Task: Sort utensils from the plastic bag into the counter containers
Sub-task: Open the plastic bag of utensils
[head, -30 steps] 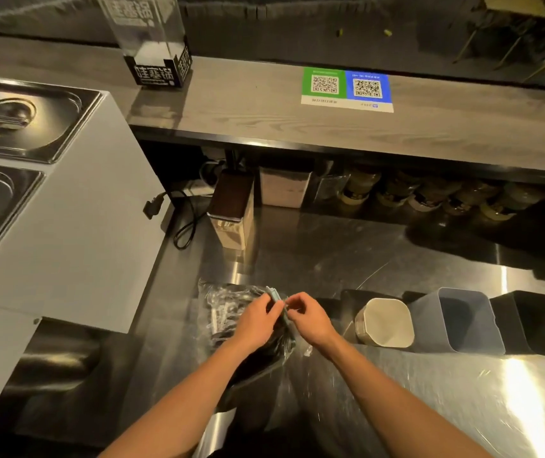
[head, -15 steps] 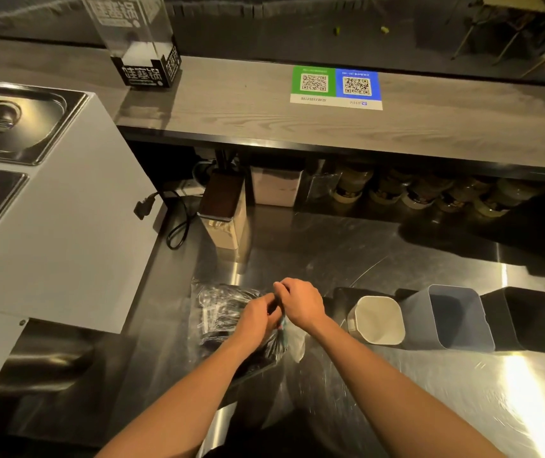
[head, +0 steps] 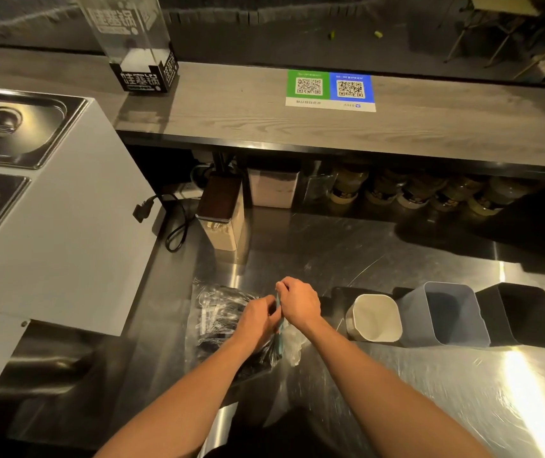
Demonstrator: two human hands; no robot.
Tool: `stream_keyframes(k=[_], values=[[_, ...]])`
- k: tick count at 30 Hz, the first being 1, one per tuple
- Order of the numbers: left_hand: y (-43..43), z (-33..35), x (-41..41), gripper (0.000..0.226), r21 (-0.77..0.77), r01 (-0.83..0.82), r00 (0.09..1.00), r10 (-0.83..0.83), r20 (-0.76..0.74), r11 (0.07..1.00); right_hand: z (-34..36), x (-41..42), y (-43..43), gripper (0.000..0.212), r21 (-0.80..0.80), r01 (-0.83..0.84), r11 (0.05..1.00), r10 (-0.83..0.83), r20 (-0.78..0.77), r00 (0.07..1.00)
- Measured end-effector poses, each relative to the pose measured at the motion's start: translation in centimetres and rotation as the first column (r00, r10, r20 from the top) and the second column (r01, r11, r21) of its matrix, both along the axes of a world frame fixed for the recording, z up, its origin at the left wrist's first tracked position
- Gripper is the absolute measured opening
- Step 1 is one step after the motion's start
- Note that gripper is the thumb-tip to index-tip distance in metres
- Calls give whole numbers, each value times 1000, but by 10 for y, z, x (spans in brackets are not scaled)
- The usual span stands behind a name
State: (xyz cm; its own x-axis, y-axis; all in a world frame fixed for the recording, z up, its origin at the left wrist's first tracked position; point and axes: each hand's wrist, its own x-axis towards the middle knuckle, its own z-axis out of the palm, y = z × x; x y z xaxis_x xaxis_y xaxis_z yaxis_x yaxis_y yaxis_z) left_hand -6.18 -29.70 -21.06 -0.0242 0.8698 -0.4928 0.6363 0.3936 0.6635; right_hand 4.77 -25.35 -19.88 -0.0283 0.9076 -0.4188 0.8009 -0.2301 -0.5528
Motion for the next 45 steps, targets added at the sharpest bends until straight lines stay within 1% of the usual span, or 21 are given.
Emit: stream_keyframes(k=[7,9,11,13,15,18,20,22,25,27,30,33,36,38,39,42,43,45], values=[[-1,-5,0,29,71,29,999,-27,-20,997,0,-3,1,29,-46,51,998,-51,16,999],[-3,-9,-3,30,99,-40,999,38,22,994,2,5,3,25,-48,81,996,-78,58,995],[-7,-14,-10,33,120,-160,985,150,90,980,-2,26,9,26,-55,142,988,-136,91,986],[-11,-14,-19,33,97,-215,967,197,162,972,-8,47,14,30,-60,177,982,-176,28,984],[-12,-13,-22,32,81,-207,963,189,195,975,-13,57,15,32,-78,188,979,-194,-79,978],[-11,-16,-14,32,89,-174,969,154,192,981,-15,53,8,24,-200,162,966,-214,-278,937],[-12,-16,-6,31,87,-129,974,110,200,988,-15,50,4,16,-230,132,964,-209,-351,913],[-11,-11,0,28,78,-107,968,86,234,991,-15,52,3,13,-201,124,972,-189,-345,919],[-5,1,3,30,73,-78,966,58,252,994,-10,62,10,17,-97,95,991,-116,-236,965],[0,7,5,31,87,-51,971,29,237,995,-3,68,15,22,-49,67,997,-74,-180,981],[6,11,9,33,94,-26,974,4,227,995,11,76,22,24,-33,50,998,-55,-159,986],[9,12,14,38,130,-4,975,-25,219,992,21,81,29,24,28,76,997,-71,-152,986],[11,10,17,59,216,-45,968,-10,250,975,31,83,35,22,107,140,984,-116,-208,971],[14,11,19,62,274,-26,981,-29,194,961,37,82,36,19,137,182,974,-139,-275,951],[16,12,19,56,272,-24,983,-27,184,962,39,81,37,19,147,194,970,-139,-317,938],[23,24,21,31,178,-60,959,7,283,982,48,74,39,18,120,251,960,-174,-447,878],[26,28,22,27,144,-74,945,23,325,987,50,71,40,17,100,281,955,-197,-493,847],[31,28,25,27,113,-106,919,53,391,988,53,63,42,13,67,325,943,-238,-543,805]])
